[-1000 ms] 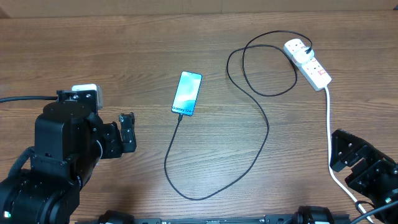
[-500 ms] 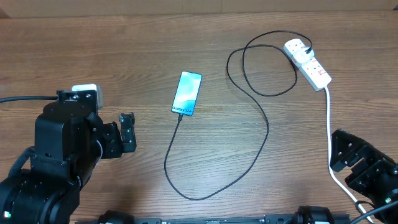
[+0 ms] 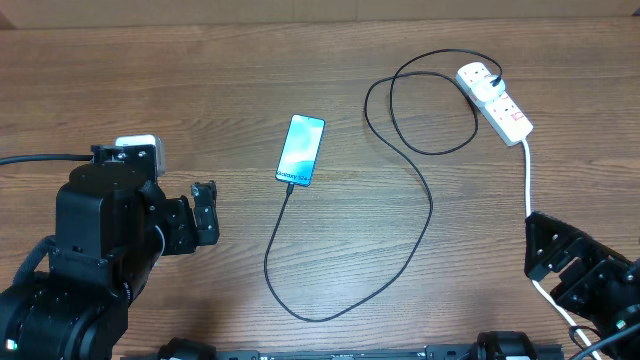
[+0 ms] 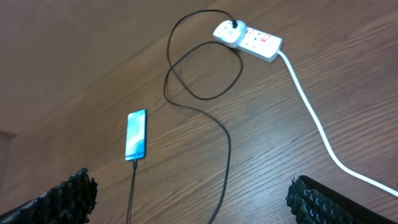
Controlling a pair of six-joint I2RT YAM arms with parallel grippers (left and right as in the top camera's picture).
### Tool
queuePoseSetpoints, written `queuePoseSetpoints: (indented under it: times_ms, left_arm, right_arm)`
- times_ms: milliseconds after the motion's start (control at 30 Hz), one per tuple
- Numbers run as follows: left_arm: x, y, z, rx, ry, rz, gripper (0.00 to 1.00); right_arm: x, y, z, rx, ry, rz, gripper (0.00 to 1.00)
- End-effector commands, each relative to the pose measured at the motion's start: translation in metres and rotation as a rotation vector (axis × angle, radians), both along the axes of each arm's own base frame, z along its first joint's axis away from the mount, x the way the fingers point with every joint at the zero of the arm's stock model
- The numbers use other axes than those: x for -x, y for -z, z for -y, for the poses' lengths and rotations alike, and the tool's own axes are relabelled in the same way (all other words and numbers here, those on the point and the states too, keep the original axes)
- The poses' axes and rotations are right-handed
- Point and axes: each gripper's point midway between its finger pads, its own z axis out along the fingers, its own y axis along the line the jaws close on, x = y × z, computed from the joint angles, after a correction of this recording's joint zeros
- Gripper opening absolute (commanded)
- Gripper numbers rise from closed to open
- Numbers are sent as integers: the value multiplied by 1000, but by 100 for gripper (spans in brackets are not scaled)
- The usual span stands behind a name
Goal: Plug charger to phone and switch on socket
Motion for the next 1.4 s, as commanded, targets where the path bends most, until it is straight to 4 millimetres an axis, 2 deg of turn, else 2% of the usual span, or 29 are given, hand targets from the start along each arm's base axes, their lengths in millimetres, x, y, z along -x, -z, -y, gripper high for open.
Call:
queuePoseSetpoints:
  times_ms: [0, 200, 333, 500, 667, 767, 1133, 1367]
  left_arm:
    - [0, -3, -1, 5, -15, 11, 100]
    - [0, -3, -1, 5, -15, 11, 100]
    - [0, -3, -1, 5, -15, 11, 99]
    - [0, -3, -1, 5, -15, 11, 99]
    - [0, -3, -1, 5, -15, 11, 100]
    - [0, -3, -1, 5, -15, 11, 100]
    - [0, -3, -1, 5, -15, 11, 100]
    - [0, -3, -1, 5, -15, 11, 100]
  right_arm:
    - [2, -3, -3, 12, -35, 30, 100]
    - [7, -6, -2, 25, -47, 132, 100]
    - [9, 13, -2, 56, -65, 178, 100]
    - [16, 52, -2, 55, -68, 155, 100]
    - [14, 53, -3, 84, -90, 267, 100]
    - [9, 56, -4, 135, -126, 330, 100]
    - [-30, 97, -8, 164, -131, 470, 100]
    - [-49, 120, -22, 274, -248, 570, 100]
